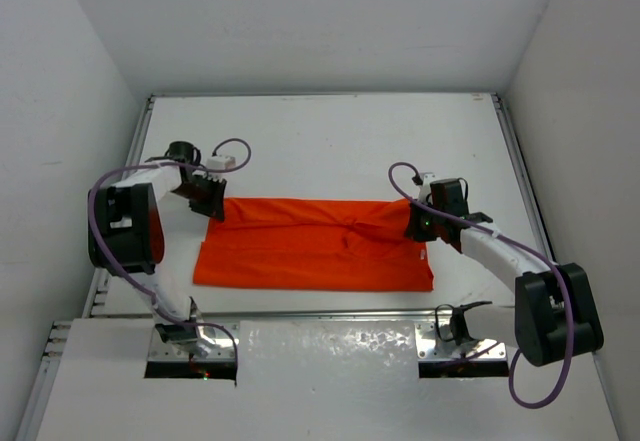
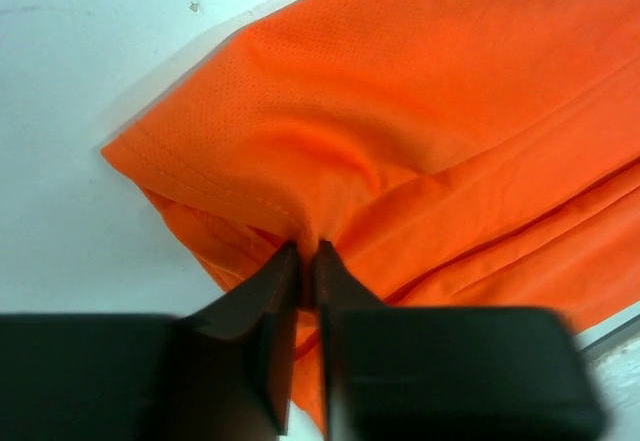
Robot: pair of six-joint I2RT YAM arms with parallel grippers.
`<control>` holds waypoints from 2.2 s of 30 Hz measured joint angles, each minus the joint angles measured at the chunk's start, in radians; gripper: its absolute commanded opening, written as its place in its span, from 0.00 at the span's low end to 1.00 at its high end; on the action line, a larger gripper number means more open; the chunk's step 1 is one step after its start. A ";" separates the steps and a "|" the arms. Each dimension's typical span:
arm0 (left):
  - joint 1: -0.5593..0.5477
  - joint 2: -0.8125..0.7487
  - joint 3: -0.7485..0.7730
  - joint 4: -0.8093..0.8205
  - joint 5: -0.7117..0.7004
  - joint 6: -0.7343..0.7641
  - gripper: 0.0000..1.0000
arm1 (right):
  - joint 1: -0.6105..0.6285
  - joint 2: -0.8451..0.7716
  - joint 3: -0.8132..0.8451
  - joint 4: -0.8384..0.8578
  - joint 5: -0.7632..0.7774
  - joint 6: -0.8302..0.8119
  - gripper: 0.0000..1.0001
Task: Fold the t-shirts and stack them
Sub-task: Fold the other side of the tshirt into a rectangle
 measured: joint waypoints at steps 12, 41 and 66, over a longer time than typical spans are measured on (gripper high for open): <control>0.000 -0.040 0.070 0.025 0.014 0.002 0.00 | 0.000 0.014 0.139 -0.051 0.011 -0.043 0.00; 0.078 -0.114 -0.073 -0.262 0.156 0.489 0.27 | 0.000 -0.202 -0.064 -0.096 -0.084 -0.098 0.21; 0.100 -0.068 0.104 -0.155 0.089 0.312 0.53 | 0.129 0.165 0.266 0.085 -0.071 -0.084 0.00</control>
